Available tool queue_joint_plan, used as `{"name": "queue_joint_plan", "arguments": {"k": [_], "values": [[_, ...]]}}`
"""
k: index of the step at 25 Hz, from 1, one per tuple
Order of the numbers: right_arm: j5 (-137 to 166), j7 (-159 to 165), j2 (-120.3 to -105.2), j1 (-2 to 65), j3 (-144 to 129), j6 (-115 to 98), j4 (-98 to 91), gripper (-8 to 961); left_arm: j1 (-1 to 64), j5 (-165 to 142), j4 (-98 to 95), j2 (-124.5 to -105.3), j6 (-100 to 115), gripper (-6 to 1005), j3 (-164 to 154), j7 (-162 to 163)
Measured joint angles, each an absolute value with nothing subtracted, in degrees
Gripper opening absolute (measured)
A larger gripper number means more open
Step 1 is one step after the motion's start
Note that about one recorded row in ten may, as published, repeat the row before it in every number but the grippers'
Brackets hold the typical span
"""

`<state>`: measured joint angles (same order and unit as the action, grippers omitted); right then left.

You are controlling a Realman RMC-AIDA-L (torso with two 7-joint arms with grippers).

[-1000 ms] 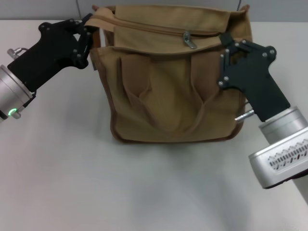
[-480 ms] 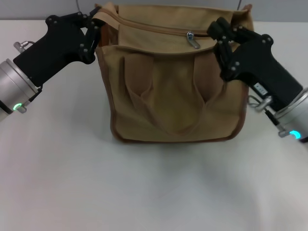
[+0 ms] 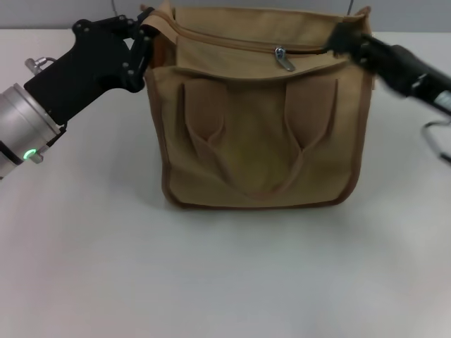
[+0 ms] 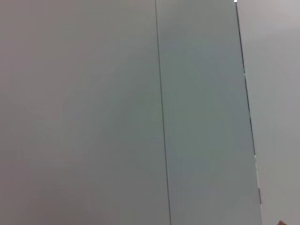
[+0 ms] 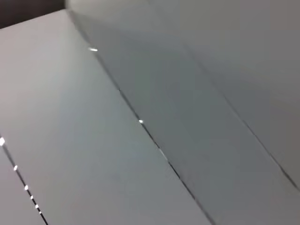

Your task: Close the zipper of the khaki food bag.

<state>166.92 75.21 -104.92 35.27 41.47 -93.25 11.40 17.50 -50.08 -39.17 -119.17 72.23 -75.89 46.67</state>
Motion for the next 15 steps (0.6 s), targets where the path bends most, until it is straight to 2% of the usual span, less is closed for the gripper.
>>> {"name": "queue_joint_plan", "arguments": {"k": [6,10,15], "values": [[166.8,94.6,-105.01,42.8,38.2,-100.7,-7.7,277,18.6,-49.0,-39.3,-119.18,73.0,27,-77.1,46.7],[166.7,95.6,-105.19,44.0,36.4,-100.8,-8.7,282,19.7,-47.7,-39.8,-119.18,73.6,28,-77.5,46.7],[166.5,94.7,-106.38,45.0,36.2,-100.3,-8.9,281,20.7,-47.0,-41.4,-119.18,73.7,28,-79.3,46.7]]}}
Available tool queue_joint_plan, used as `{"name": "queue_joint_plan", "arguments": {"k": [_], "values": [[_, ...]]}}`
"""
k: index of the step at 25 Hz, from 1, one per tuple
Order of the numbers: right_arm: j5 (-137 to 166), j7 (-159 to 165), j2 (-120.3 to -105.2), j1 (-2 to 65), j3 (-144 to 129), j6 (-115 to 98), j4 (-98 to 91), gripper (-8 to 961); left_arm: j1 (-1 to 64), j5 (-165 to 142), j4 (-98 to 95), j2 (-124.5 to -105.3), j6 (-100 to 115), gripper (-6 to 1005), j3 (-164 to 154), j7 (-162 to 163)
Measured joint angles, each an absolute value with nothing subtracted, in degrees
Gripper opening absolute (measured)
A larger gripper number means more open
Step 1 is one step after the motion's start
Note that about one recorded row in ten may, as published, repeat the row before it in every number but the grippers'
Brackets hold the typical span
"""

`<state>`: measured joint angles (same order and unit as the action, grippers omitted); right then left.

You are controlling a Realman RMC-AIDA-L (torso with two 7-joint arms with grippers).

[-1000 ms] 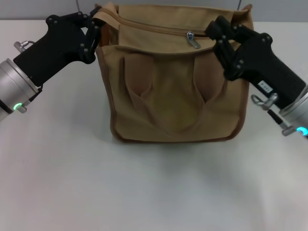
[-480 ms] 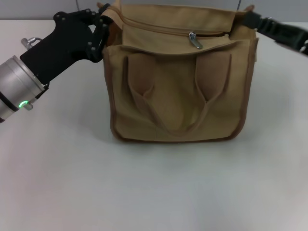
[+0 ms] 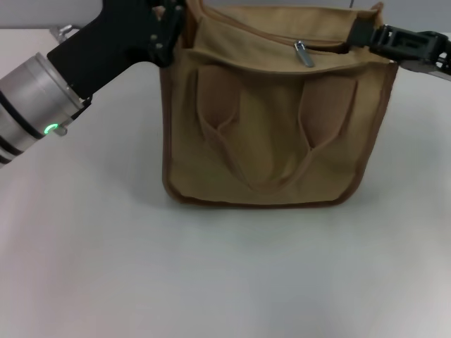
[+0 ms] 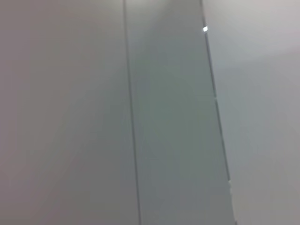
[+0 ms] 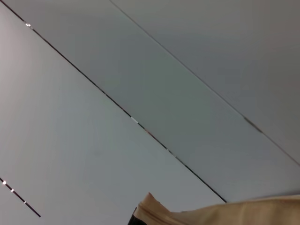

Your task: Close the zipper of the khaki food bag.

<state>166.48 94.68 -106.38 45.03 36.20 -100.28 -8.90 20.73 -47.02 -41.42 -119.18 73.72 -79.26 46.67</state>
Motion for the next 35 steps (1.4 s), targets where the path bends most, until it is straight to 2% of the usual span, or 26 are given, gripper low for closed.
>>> {"name": "queue_joint_plan", "arguments": {"k": [9,14,24,35], "values": [[166.6,93.6,-108.59,45.5,33.3,-95.5,-9.2,266,21.7,-46.6,-43.1,-119.18,73.2,29,-81.1,46.7],[166.7,92.4,-109.28,45.3,33.3,-93.7,-9.3,242,21.8,-46.3,-43.1,-119.18,73.1,29,-81.7,46.7],[166.7,91.8,-110.57,47.4,31.0,-90.7,-8.9,194,22.0,-45.9,-43.0,-119.18,72.9,30,-82.7,46.6],[166.9,89.0,-111.14,48.1,31.0,-90.4,-8.9,142,21.7,-44.5,-42.8,-119.18,72.8,31,-82.7,46.2]]}}
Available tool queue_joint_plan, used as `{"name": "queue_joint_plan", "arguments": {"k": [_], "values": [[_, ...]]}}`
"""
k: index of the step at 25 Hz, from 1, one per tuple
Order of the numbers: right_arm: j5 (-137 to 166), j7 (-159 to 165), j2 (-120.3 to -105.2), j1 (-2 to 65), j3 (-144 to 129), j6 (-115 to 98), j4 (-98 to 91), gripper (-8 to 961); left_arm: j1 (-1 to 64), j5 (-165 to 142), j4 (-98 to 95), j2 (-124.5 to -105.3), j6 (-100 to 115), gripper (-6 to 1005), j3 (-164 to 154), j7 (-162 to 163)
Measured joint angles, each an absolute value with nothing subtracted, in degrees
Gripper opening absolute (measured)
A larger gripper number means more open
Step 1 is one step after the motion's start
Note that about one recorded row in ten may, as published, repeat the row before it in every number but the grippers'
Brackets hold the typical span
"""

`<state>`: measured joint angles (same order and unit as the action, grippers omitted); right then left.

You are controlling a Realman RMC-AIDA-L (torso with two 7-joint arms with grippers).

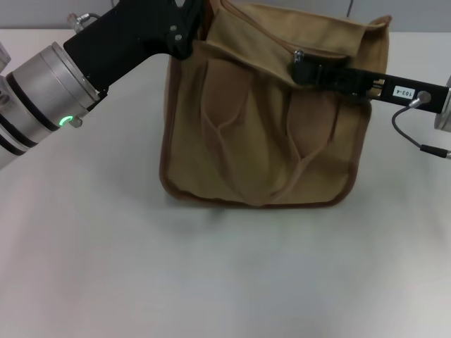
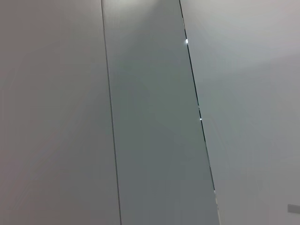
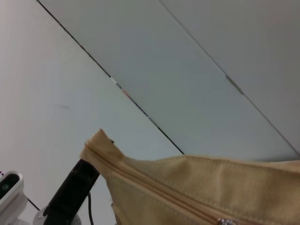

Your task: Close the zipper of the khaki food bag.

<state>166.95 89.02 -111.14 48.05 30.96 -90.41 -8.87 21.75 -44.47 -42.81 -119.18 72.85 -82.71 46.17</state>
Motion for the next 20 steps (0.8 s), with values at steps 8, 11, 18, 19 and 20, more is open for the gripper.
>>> {"name": "queue_joint_plan", "arguments": {"k": [8,11,18,19,20], "values": [[166.7,88.7,-111.29,47.8,30.9,-90.2,-9.1,13,21.7,-44.4,-42.7,-119.18,72.9,32,-82.7,46.1],[166.6,87.9,-111.29,47.3,31.0,-90.2,-9.2,11,21.5,-44.4,-42.7,-119.18,72.8,32,-82.6,46.1],[165.2,87.3,-110.89,45.2,31.1,-90.1,-9.8,5,20.8,-42.9,-42.4,-118.98,72.9,33,-81.5,46.1],[164.2,87.2,-110.85,44.4,30.9,-90.2,-10.5,5,20.5,-42.9,-42.4,-118.95,72.9,33,-81.0,46.1],[163.9,87.2,-110.83,44.0,31.0,-90.3,-10.8,5,20.4,-42.9,-42.4,-118.93,72.9,33,-80.8,46.1]]}}
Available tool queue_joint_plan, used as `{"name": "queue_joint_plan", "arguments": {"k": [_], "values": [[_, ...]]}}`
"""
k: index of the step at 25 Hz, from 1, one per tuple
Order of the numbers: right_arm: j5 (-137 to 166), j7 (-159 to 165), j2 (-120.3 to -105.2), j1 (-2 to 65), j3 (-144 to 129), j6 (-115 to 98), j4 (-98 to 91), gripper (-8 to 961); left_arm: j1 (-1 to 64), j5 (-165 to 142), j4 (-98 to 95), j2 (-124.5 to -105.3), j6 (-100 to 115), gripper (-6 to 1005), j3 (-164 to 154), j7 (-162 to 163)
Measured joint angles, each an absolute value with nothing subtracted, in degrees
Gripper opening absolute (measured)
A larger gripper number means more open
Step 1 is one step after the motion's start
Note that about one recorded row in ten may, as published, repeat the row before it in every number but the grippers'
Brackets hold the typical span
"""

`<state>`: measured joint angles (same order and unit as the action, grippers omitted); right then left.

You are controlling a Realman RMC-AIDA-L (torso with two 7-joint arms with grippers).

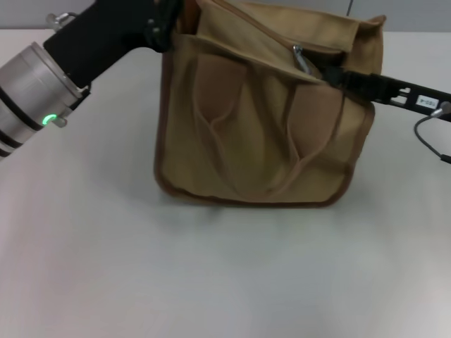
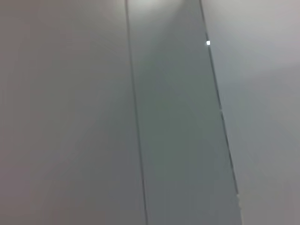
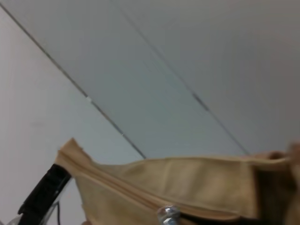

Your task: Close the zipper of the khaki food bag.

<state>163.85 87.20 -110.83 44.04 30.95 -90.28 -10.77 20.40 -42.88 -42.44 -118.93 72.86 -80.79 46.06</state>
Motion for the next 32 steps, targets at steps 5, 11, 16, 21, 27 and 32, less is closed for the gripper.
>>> {"name": "queue_joint_plan", "arguments": {"k": [5,11,16,21,27,32], "values": [[162.5,87.1,-110.58,42.6,30.9,-90.5,-11.4,4,20.1,-42.8,-42.4,-118.92,72.9,34,-80.5,46.1],[160.1,85.2,-110.56,42.0,31.1,-95.1,-11.2,2,20.1,-42.8,-42.4,-118.93,73.0,34,-80.9,46.1],[159.3,83.5,-110.68,43.9,29.5,-97.1,-10.8,3,20.2,-42.8,-42.5,-119.02,73.1,35,-81.2,46.1],[159.2,83.6,-111.11,45.3,26.1,-95.3,-10.8,78,20.3,-42.8,-42.5,-119.08,73.3,35,-81.9,46.0],[159.3,83.8,-111.69,46.6,24.7,-94.6,-10.6,169,20.5,-42.8,-42.7,-119.16,73.2,36,-82.5,46.1],[159.3,84.0,-112.19,47.6,23.2,-93.1,-10.8,304,20.5,-42.8,-42.8,-119.18,73.1,36,-83.1,46.1]]}}
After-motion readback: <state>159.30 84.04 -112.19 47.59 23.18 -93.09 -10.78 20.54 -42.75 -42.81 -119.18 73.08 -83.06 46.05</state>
